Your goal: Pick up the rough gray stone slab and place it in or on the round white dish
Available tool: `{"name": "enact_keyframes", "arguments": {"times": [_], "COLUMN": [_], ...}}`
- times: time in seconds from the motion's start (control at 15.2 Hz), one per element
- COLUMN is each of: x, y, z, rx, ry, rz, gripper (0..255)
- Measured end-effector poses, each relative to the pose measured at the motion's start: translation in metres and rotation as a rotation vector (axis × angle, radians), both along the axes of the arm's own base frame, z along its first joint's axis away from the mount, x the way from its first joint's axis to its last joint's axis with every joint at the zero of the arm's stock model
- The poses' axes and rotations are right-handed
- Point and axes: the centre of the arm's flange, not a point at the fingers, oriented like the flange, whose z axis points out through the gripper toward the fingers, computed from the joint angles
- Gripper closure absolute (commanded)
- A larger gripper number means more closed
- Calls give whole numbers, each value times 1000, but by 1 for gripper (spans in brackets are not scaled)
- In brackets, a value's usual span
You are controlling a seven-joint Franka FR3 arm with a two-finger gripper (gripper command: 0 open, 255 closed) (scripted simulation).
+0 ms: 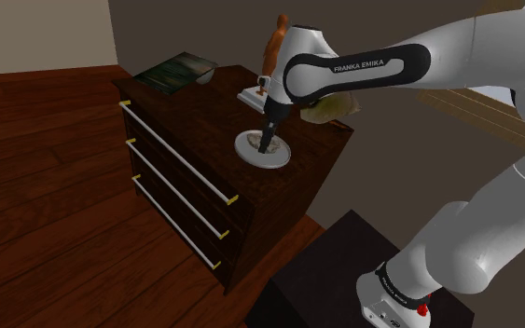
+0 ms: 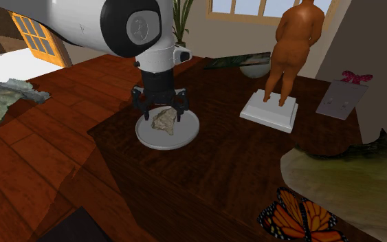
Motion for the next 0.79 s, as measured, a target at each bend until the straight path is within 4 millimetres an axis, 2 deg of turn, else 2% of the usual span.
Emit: {"name": "enact_keyframes", "arguments": {"times": [0.13, 0.4, 0.79], "x": [1, 0, -1], "y": [0, -2, -2], "z": [7, 45, 50], "rx": [0, 0, 0], "ry": [0, -1, 0], "rz": [0, 0, 0], "gripper": [0, 0, 0]}}
